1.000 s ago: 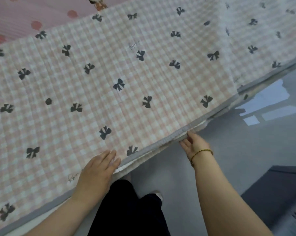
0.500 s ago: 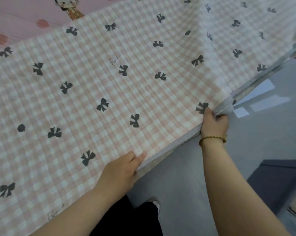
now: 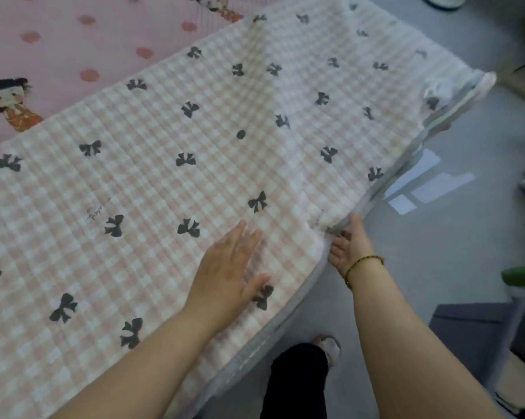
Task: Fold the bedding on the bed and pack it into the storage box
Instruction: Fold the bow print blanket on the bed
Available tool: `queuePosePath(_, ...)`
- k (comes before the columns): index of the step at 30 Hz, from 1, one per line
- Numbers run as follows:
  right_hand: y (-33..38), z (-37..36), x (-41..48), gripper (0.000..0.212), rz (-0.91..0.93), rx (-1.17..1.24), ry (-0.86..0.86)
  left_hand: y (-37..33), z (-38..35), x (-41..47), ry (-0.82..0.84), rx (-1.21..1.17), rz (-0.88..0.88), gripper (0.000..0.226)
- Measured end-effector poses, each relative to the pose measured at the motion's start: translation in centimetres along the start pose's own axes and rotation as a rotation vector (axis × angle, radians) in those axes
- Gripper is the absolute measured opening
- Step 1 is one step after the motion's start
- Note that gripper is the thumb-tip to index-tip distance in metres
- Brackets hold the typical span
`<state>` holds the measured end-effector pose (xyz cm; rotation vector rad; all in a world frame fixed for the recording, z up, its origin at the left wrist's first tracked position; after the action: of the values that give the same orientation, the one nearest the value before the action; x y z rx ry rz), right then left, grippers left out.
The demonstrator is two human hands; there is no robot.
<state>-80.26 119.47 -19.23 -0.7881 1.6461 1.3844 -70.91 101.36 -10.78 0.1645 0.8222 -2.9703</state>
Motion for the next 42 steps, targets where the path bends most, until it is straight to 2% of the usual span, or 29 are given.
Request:
queuePosePath(3, 6.0, 0.3, 3.4, 0.069, 0.063, -0.150, -0.040, -2.3, 0.0, 8.1, -0.037, 0.026, 0.089, 0.077)
queuePosePath(5, 10.8, 0.4, 4.6, 0.064, 0.192, -0.309, -0.082, -2.9, -0.7, 12.0, -0.013, 0.090, 0.151, 0.072)
queuePosePath(7, 16.0, 0.7, 4.8, 0.038, 0.384, -0.385, -0.084, -3.1, -2.4, 14.1, 0.048, 0.151, 0.234, 0.065)
queuePosePath(9, 19.5, 2.5, 4.1, 0.012, 0.530, -0.334, -0.140, -3.4, -4.1, 14.5, 0.129, 0.213, 0.279, 0.066)
queuePosePath(11, 20.9, 4.5, 6.0, 0.009, 0.455, -0.321, -0.156, -3.8, -5.2, 15.2, 0.166, 0.253, 0.297, 0.078)
queuePosePath(13, 20.5, 5.1, 8.0, 0.010, 0.292, -0.288, -0.039, -4.1, -5.5, 15.6, 0.183, 0.255, 0.330, 0.096)
queuePosePath(16, 22.7, 5.4, 10.0, 0.005, 0.183, -0.127, 0.102, -4.9, -5.5, 18.2, 0.147, 0.220, 0.361, 0.101)
queuePosePath(18, 24.9, 5.7, 10.3, 0.018, 0.163, 0.014, 0.127, -6.0, -5.3, 20.7, 0.093, 0.189, 0.342, 0.099)
queuePosePath(24, 34.0, 7.0, 14.5, 0.050, 0.211, -0.102, -0.050, -8.6, -5.6, 31.2, 0.029, 0.158, 0.265, 0.096)
queuePosePath(27, 37.7, 6.8, 17.0, 0.047, 0.176, -0.163, -0.148, -8.8, -6.0, 34.7, 0.049, 0.186, 0.257, 0.095)
queuePosePath(29, 39.6, 6.3, 18.5, 0.056, 0.169, -0.228, -0.171, -8.6, -6.4, 36.1, 0.085, 0.258, 0.237, 0.090)
queuePosePath(30, 40.6, 6.4, 19.0, 0.052, 0.196, -0.285, -0.192, -8.3, -6.8, 36.5, 0.132, 0.259, 0.248, 0.083)
queuePosePath(33, 44.0, 6.3, 18.6, 0.015, 0.381, -0.448, -0.249, -8.0, -7.3, 37.7, 0.249, 0.190, 0.279, 0.070)
queuePosePath(36, 48.6, 8.2, 15.8, 0.007, 0.722, -0.472, -0.419, -8.7, -6.5, 38.8, 0.172, 0.097, 0.283, 0.072)
queuePosePath(37, 48.9, 8.6, 15.5, 0.011, 0.752, -0.506, -0.444, -9.0, -6.2, 39.1, 0.156, 0.063, 0.279, 0.072)
queuePosePath(38, 49.6, 8.7, 16.6, 0.016, 0.730, -0.539, -0.438, -9.5, -6.0, 40.7, 0.117, 0.045, 0.262, 0.072)
queuePosePath(40, 48.0, 8.9, 19.2, 0.021, 0.540, -0.548, -0.386, -10.7, -6.1, 42.5, 0.094, 0.081, 0.219, 0.069)
queuePosePath(42, 46.8, 9.1, 22.0, 0.015, 0.349, -0.460, -0.249, -12.7, -6.9, 46.2, 0.129, 0.146, 0.184, 0.070)
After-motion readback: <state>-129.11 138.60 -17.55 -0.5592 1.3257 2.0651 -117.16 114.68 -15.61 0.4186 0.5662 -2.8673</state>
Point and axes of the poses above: each hand's wrist, its own x-axis towards the middle knuckle, its own z-axis out of the back of the hand, y = z × x, the point moved 10 cm from there along x, towards the middle knuckle, and after that the axes turned 6 degrees about -z, right-handed, at the moved point
